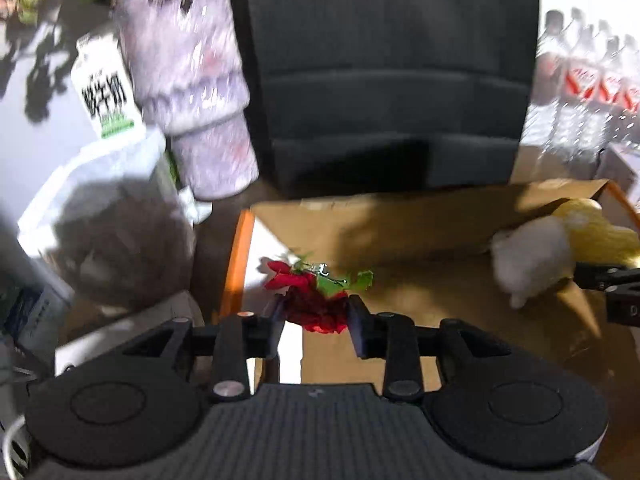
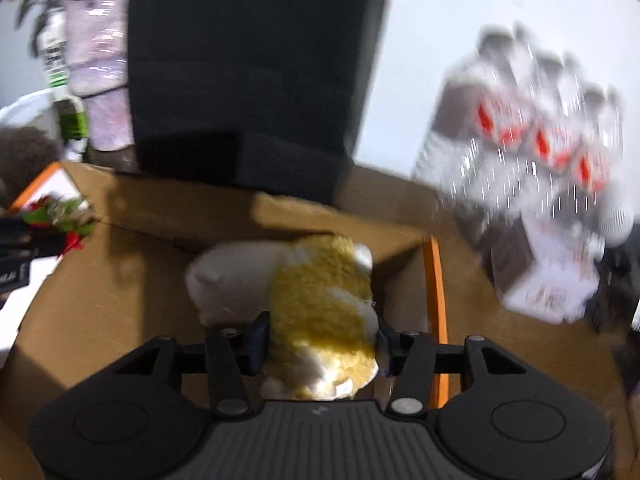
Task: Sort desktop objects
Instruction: 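Carry the plush toy and rose into the cardboard box while both tools open, then withdraw both open tools from the box back over the table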
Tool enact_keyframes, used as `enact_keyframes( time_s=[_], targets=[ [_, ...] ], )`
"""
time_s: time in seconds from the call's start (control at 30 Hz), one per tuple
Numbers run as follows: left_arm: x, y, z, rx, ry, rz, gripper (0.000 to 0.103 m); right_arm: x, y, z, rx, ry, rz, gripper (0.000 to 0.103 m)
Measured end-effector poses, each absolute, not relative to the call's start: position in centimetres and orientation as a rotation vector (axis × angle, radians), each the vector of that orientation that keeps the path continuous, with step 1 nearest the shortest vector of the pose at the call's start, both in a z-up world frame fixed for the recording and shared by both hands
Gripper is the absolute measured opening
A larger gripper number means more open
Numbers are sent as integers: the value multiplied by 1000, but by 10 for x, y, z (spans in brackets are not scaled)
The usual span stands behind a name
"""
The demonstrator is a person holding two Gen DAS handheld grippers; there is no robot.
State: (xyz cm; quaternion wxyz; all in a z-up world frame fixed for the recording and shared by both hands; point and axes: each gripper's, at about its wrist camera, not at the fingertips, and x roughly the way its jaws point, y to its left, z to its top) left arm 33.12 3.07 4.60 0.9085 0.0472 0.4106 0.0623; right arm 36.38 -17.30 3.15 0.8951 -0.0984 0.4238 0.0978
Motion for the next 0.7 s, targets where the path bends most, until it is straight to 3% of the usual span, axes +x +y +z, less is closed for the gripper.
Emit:
enact_keyframes(
  time_s=[0.13, 0.2, 0.27, 0.4, 0.47, 0.53, 0.7],
  targets=[
    [331, 30, 44, 84, 874, 89, 51, 359, -165, 32, -217, 874, 205, 78],
    [327, 24, 47, 105, 847, 83, 71, 355, -164, 35, -225, 853, 181, 78],
    [314, 17, 58, 123, 772, 69, 84, 349, -169, 47, -201, 816, 171, 78],
    [286, 21, 92, 125, 705, 57, 86, 315, -187, 84, -133, 710, 178, 83],
    [252, 31, 112, 92, 651, 85, 95, 279, -204, 100, -86, 641, 191, 87],
    [209, 47, 123, 32, 566, 100, 102, 236, -221, 103, -32, 580, 251, 102],
    [100, 57, 115, -14, 477, 35, 103, 149, -236, 83, -39, 547, 280, 102]
  ],
)
